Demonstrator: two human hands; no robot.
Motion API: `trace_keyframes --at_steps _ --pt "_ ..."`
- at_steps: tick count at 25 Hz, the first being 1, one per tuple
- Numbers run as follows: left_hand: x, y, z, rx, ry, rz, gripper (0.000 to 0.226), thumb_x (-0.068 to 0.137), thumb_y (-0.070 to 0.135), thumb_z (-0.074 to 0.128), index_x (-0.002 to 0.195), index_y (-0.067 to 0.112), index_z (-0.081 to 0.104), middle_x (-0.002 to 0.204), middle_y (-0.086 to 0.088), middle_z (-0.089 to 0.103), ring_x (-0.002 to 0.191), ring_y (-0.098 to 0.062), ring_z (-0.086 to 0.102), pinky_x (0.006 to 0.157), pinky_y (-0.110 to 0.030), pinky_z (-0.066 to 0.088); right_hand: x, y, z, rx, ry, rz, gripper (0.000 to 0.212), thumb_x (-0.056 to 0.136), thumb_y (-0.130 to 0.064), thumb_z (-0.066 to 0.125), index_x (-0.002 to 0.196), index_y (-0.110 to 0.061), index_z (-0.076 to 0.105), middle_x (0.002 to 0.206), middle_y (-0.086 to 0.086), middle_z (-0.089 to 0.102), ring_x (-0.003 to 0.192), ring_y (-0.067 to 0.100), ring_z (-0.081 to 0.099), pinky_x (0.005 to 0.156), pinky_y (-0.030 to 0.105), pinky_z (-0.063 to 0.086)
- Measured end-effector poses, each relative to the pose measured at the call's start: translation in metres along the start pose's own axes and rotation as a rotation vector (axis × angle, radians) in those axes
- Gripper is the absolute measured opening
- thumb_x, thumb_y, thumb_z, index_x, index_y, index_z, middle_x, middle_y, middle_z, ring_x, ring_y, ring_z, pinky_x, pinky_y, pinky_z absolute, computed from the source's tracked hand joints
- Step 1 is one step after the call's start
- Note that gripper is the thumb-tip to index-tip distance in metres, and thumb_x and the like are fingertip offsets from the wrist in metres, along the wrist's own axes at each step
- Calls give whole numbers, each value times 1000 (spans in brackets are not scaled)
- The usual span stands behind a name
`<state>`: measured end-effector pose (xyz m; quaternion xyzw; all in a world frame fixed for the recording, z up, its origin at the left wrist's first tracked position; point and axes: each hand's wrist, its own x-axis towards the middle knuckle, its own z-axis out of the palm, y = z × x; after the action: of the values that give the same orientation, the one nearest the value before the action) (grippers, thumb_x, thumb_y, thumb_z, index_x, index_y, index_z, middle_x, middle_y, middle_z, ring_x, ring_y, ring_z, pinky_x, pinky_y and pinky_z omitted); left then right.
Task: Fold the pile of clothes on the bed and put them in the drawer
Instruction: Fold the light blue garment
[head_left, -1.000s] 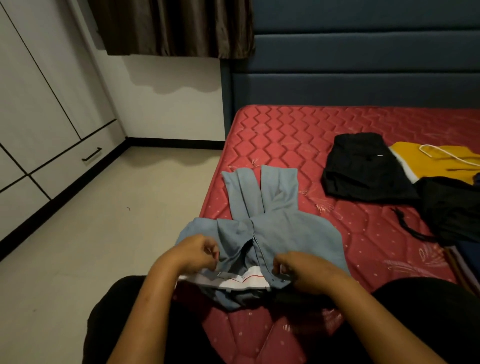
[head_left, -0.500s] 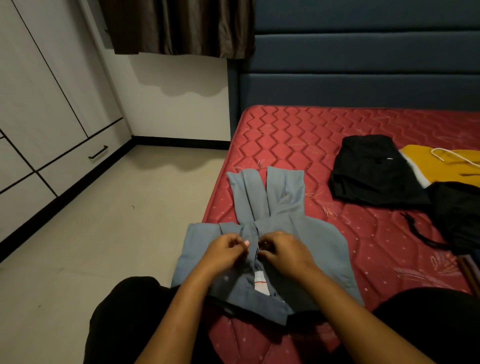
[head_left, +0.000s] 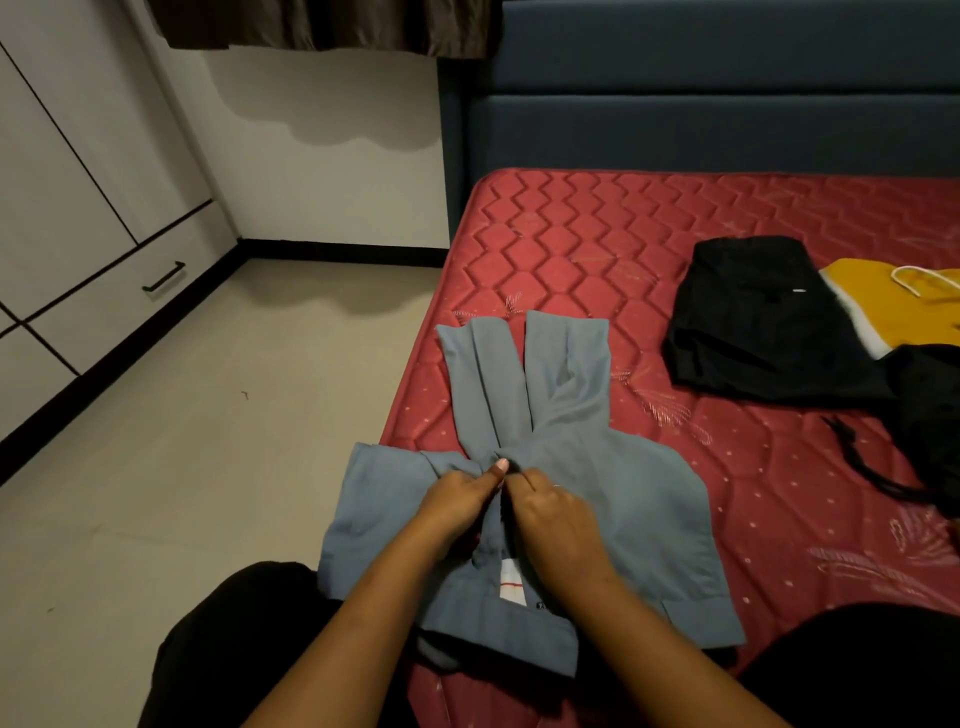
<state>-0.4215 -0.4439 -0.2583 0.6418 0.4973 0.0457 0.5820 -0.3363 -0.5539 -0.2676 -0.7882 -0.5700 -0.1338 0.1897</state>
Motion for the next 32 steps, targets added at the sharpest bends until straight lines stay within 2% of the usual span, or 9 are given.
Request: trace_keyframes --at_steps 4,7,9,12,18,21,25,30,32 --pt "6 9 2 -34 -10 -41 66 79 65 62 94 1 71 92 -22 71 85 -34 69 76 -44 58 3 8 7 5 12 13 39 48 -3 90 71 -14 62 66 0 58 44 12 57 36 22 41" --pt "2 13 4 -56 -48 -61 60 84 59 61 96 2 70 93 -19 72 87 -32 69 72 -37 57 3 15 11 84 54 -2 32 63 -1 84 87 -9 64 73 3 58 46 15 57 38 23 45" --pt "-3 17 0 -84 -126 -100 52 87 56 58 99 5 68 91 -13 71 84 -26 68 68 -32 56 3 15 7 138 81 -84 23 82 -7 66 105 -6 64 85 6 62 52 18 60 43 27 51" --pt "-14 23 -8 -144 -202 -105 28 94 38 55 80 14 60 65 -2 56 58 -14 52 51 -22 42 5 10 -8 191 64 -169 30 89 -22 41 104 -7 63 93 7 63 58 21 64 49 31 55" --pt "-15 24 -6 -136 -48 158 41 92 34 62 59 18 44 47 3 48 46 -12 44 48 -22 38 5 11 -26 81 106 -269 22 88 -20 48 98 -10 65 88 3 63 62 15 60 48 23 48" --pt "-5 25 -14 -268 156 226 39 90 36 64 61 16 48 56 -3 54 57 -18 51 59 -28 41 -2 1 -37 34 141 -334 13 86 -17 51 79 -15 62 75 0 57 54 16 53 43 28 39" --pt "3 31 -29 -384 348 239 45 91 35 63 55 17 44 60 -2 54 57 -19 47 59 -30 36 -24 -7 -58 36 105 -420 13 84 -20 51 76 -19 61 73 -2 56 52 15 50 44 25 31" --pt "-5 29 -28 -202 416 232 48 93 39 58 54 17 41 60 -3 50 65 -23 50 62 -31 34 -31 0 -68 113 -38 -307 11 80 -23 48 82 -21 59 79 -4 57 54 14 53 42 25 37" --pt "-13 26 -30 -13 412 262 41 95 43 54 68 12 52 76 -8 60 81 -30 59 65 -32 37 -31 1 -65 248 -146 -192 14 83 -28 51 83 -20 63 82 -4 61 64 13 59 53 22 42"
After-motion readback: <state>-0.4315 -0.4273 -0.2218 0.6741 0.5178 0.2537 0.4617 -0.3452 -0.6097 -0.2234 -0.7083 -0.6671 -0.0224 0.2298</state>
